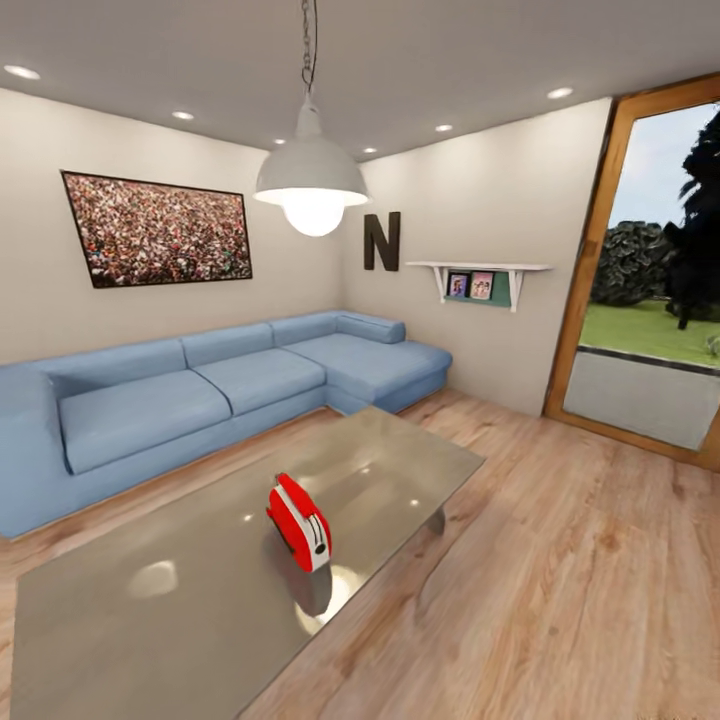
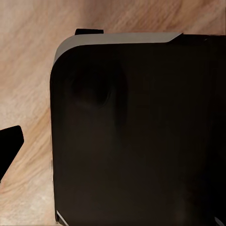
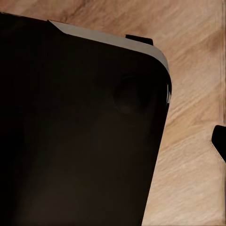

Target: Turn on the radio receiver that's on the table in the living room.

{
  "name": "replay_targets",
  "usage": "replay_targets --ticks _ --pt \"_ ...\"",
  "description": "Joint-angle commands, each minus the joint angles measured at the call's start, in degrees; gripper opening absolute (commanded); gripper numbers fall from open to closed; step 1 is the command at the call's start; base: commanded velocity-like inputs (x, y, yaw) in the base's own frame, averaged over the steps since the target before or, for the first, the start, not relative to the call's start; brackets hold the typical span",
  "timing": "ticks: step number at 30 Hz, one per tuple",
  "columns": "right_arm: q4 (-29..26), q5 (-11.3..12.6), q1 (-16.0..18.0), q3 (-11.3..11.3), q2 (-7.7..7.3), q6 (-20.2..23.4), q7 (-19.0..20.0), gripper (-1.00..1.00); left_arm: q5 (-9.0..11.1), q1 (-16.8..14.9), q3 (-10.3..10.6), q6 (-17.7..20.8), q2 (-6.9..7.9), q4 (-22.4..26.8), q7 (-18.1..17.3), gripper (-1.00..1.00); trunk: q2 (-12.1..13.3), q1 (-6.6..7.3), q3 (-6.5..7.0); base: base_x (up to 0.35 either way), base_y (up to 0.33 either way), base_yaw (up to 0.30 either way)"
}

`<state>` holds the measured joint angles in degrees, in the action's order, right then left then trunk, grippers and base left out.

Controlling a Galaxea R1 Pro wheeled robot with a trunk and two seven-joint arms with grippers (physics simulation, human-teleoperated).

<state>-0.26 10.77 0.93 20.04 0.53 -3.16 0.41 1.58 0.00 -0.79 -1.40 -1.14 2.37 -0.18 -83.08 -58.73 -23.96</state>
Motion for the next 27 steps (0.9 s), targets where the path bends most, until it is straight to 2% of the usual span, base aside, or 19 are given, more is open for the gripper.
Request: replay_targets --ticks 1,16,21,25,27 --pt "0.0 0.0 0.0 0.0 0.00 0.0 0.0 1.00 0.0 0.0 0.0 0.0 0.00 0.0 0.0 1.00 0.0 0.00 0.00 0.251 -0.226 -0.284" --pt "0.0 0.0 0.0 0.0 0.00 0.0 0.0 1.00 0.0 0.0 0.0 0.0 0.00 0.0 0.0 1.00 0.0 0.00 0.00 0.259 -0.202 -0.288" --pt "0.0 0.0 0.0 0.0 0.00 0.0 0.0 1.00 0.2 0.0 -0.4 0.0 0.08 0.0 0.0 1.00 0.0 0.00 0.00 0.297 -0.112 -0.070" --pt "0.0 -0.1 0.0 0.0 0.00 -0.1 0.0 1.00 2.0 0.0 -1.7 0.0 0.12 0.0 0.0 1.00 0.0 0.00 0.00 0.304 -0.091 -0.007" --pt "0.0 -0.1 0.0 0.0 0.00 -0.2 0.0 1.00 2.2 0.0 -1.8 0.0 0.10 0.0 0.0 1.00 0.0 0.00 0.00 0.305 -0.088 -0.001"
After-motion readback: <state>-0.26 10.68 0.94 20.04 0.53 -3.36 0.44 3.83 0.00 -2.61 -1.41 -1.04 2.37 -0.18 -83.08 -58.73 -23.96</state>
